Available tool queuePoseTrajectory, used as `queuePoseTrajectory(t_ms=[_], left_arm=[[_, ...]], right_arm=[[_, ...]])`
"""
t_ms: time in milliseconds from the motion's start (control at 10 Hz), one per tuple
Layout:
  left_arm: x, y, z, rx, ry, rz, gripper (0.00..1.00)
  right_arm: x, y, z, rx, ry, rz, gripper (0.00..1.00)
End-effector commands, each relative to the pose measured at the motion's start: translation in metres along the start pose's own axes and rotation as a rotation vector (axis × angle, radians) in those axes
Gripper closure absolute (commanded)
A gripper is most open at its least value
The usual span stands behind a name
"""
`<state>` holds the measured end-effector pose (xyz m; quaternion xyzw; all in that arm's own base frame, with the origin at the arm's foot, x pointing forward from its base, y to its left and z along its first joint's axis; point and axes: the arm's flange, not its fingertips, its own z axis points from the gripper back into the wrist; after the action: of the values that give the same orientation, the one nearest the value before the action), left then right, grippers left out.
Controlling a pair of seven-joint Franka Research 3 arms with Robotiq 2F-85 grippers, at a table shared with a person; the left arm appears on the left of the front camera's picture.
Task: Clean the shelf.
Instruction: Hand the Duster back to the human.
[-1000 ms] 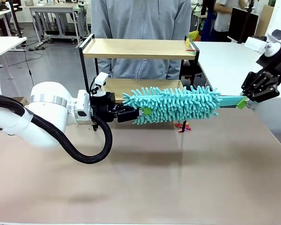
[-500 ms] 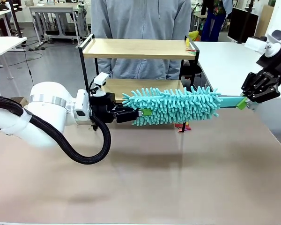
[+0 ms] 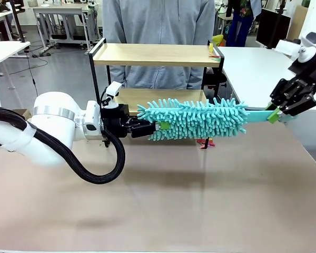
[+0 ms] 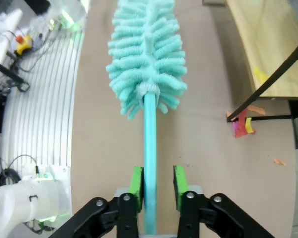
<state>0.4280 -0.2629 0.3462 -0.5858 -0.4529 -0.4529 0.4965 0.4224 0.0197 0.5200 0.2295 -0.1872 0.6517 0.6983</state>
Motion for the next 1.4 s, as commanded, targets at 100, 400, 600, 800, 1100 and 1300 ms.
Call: queuePoseTrajectory(t_ms=[100,400,600,800,1100,1300], left_arm=[[0.0,-0.001,-0.002,0.004,-0.012,-0.017,1.0],[0.0,-0.001,-0.002,0.004,-0.012,-0.017,1.0],[0.0,-0.001,-0.002,0.004,-0.012,-0.017,1.0],[0.0,-0.001,-0.002,0.004,-0.012,-0.017,1.0],[-0.001,0.0,-0.001,-0.001,0.002,0.001,0.83],[0.036,-0.016,0.015,0.092,-0.054,-0.059,0.83]], right_arm=[[0.003,0.015,0.039,-0.078,-0.2,-0.001,0.0],[-0.014,0.045,0.101,-0.266,-0.47,-0.055,0.0],[-0.038,0.068,0.132,-0.367,-0.59,-0.08,0.0],[-0.055,0.078,0.143,-0.41,-0.65,-0.092,0.0],[-0.05,0.077,0.156,-0.395,-0.612,-0.133,0.0],[-0.05,0.077,0.156,-0.395,-0.612,-0.133,0.0]])
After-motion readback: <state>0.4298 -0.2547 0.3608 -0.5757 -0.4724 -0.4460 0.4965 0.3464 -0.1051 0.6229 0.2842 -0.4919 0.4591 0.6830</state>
